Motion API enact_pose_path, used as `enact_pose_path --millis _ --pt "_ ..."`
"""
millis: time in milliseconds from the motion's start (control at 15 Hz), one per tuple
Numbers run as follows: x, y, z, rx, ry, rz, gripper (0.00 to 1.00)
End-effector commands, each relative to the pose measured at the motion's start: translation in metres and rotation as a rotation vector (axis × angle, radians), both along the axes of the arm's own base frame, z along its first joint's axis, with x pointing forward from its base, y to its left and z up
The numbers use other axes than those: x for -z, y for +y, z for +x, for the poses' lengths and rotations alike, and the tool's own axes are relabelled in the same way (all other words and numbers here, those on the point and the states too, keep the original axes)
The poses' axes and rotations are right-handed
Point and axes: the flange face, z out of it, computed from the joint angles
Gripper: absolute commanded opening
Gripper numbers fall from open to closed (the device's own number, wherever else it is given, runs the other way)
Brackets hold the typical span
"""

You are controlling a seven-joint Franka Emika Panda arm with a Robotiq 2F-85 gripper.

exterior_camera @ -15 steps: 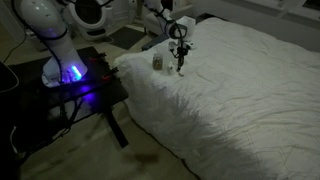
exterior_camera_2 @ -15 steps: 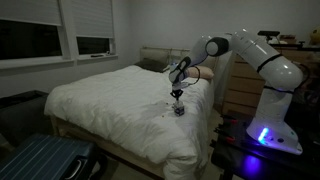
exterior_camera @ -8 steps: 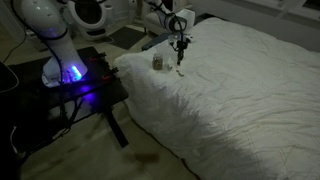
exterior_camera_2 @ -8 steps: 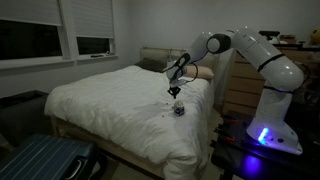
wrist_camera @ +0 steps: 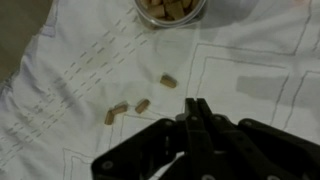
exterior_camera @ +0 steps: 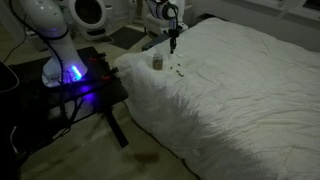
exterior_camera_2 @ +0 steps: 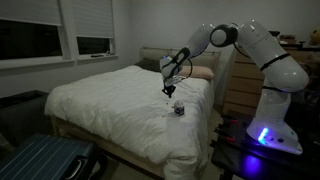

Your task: Put the objects on the bed in the jar

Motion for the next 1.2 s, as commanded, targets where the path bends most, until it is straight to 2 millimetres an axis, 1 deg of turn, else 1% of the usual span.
enact_pose_path --millis 0,200,333,467,533,1133 --pt "-0.028 0.028 -0.019 -0.01 0.05 -0.025 0.01" --pt "-0.039 0.044 -0.029 -0.041 0.109 -0.022 0.01" --pt "-0.044 0.049 -0.035 -0.046 0.137 -0.022 0.01" --pt "-0.045 0.049 -0.038 -0.047 0.164 -0.022 0.01" --pt "-0.044 0.048 -0.041 -0.044 0.176 -0.021 0.01" --pt "-0.01 0.032 -0.055 -0.021 0.285 0.02 0.01"
